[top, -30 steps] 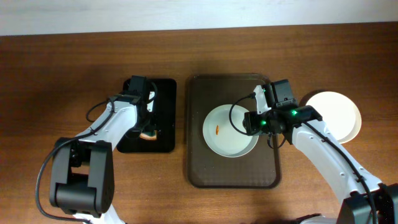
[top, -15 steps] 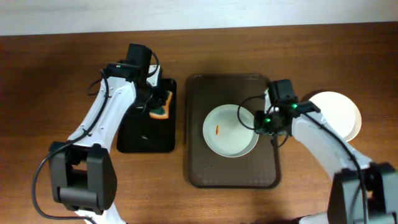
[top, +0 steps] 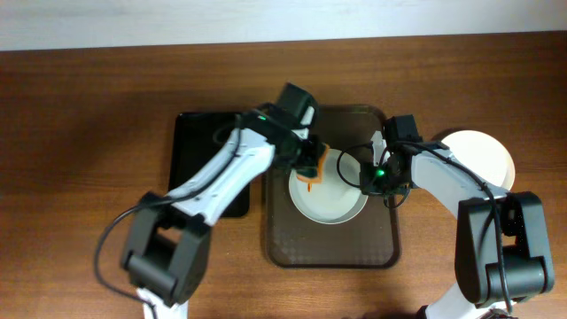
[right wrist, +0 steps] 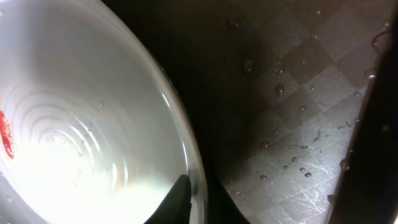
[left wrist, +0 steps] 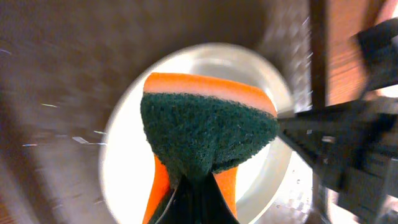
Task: Clean dirty plates on tray and stack at the side
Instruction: 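Scrub the sauce-spotted plate with the sponge in the left gripper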
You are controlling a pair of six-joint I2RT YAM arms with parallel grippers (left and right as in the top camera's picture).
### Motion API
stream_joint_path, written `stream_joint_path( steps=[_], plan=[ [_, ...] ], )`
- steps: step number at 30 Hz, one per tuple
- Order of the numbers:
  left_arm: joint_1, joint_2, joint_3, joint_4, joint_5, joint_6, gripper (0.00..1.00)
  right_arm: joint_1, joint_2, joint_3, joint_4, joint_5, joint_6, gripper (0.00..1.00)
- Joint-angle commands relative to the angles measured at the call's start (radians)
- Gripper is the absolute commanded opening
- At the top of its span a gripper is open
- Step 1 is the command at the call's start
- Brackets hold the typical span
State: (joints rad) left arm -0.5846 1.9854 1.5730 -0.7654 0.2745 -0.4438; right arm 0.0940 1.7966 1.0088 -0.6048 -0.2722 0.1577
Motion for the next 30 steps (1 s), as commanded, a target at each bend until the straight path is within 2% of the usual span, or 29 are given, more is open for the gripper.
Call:
stream_joint_path(
  steps=[1,6,9,13,15,18,23,26,30],
  plan=[
    [-0.055,0.103,0.017,0.022,0.019,-0.074,0.00,-0.006,0.017,0.013,-0.002,-0.005,0.016,0.12],
    [-0.083,0.226,0.018,0.058,0.022,-0.117,0.00,-0.006,0.017,0.013,-0.009,-0.005,0.016,0.12],
    [-0.052,0.253,0.018,0.014,0.004,-0.117,0.00,-0.006,0.017,0.013,-0.020,-0.005,0.016,0.11],
    [-0.007,0.253,0.066,-0.105,-0.170,-0.105,0.00,-0.006,0.017,0.013,-0.040,-0.005,0.028,0.08],
    [-0.010,0.253,0.093,-0.146,-0.264,-0.039,0.00,-0.006,0.017,0.013,-0.046,-0.005,0.061,0.08],
    [-0.041,0.253,0.118,-0.161,-0.368,0.012,0.00,-0.006,0.017,0.013,-0.047,-0.005,0.061,0.07],
    [-0.127,0.253,0.175,-0.189,-0.692,0.012,0.00,-0.006,0.017,0.013,-0.051,-0.005,0.061,0.06],
    [-0.147,0.253,0.211,-0.230,-0.710,0.011,0.00,-0.006,0.017,0.013,-0.064,0.021,0.098,0.04],
    [-0.106,0.253,0.312,-0.345,-0.708,-0.015,0.00,-0.006,0.017,0.013,-0.069,0.021,0.094,0.04]
  ],
)
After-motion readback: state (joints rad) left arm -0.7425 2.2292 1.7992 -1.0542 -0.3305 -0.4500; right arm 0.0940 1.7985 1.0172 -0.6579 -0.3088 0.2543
